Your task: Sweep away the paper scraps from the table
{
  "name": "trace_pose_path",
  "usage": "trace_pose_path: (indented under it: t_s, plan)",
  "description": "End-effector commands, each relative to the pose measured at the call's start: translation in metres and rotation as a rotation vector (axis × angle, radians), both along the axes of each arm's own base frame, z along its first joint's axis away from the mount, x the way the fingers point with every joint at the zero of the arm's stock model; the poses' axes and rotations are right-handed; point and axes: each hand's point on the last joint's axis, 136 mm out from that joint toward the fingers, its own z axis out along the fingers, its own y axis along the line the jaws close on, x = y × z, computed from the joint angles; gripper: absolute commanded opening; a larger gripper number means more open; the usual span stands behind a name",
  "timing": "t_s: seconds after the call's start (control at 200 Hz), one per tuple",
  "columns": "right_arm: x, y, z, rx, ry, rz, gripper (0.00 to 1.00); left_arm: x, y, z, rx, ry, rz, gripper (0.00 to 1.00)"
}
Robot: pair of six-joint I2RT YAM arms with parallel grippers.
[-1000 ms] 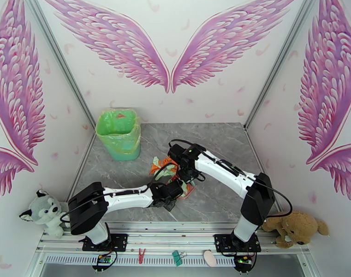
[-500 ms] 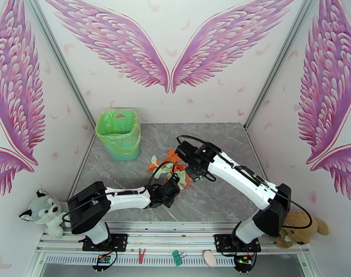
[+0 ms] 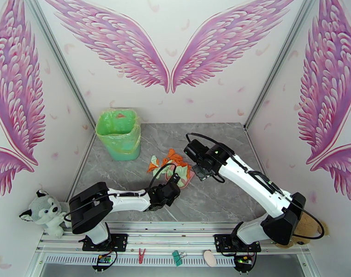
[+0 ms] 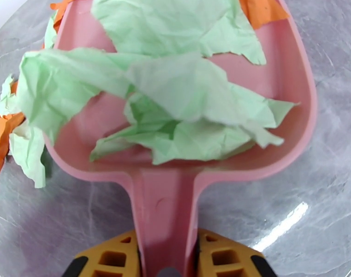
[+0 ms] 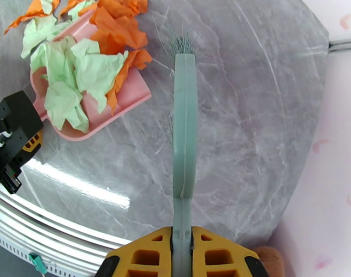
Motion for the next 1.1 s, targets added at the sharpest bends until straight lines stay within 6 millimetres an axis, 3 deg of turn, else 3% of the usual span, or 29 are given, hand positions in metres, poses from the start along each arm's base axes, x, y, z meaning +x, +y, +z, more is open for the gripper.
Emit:
trace_pose_path:
  t_s: [0.0,0.325,0.6,0.82,0.97,1.045,1.06,1.095]
  plan:
    - [0.004,-0.006,0.005,0.017,-0.048,-0.035,0.0,0.011,-0.005,0.035,-0.05,-0.094,0.009,0.0]
    - [0.004,-0.034,0.017,0.028,-0.108,-0.106,0.0,0.018,0.008,0.111,-0.107,-0.183,0.023,0.0]
    - [-0.002,-0.047,0.012,0.043,-0.112,-0.13,0.0,0.03,0.032,0.178,-0.108,-0.213,0.045,0.0]
    - [-0.006,-0.046,0.0,0.063,-0.09,-0.13,0.0,0.049,0.066,0.228,-0.112,-0.228,0.102,0.0]
    - [-0.008,-0.041,-0.007,0.09,-0.075,-0.126,0.0,0.062,0.098,0.253,-0.135,-0.22,0.158,0.0]
    - [-0.008,-0.04,-0.009,0.101,-0.075,-0.123,0.0,0.068,0.115,0.256,-0.141,-0.21,0.189,0.0]
    - [-0.008,-0.04,-0.009,0.102,-0.077,-0.122,0.0,0.07,0.117,0.268,-0.165,-0.226,0.196,0.0]
    - [-0.008,-0.04,-0.01,0.103,-0.076,-0.122,0.0,0.072,0.125,0.273,-0.175,-0.224,0.213,0.0]
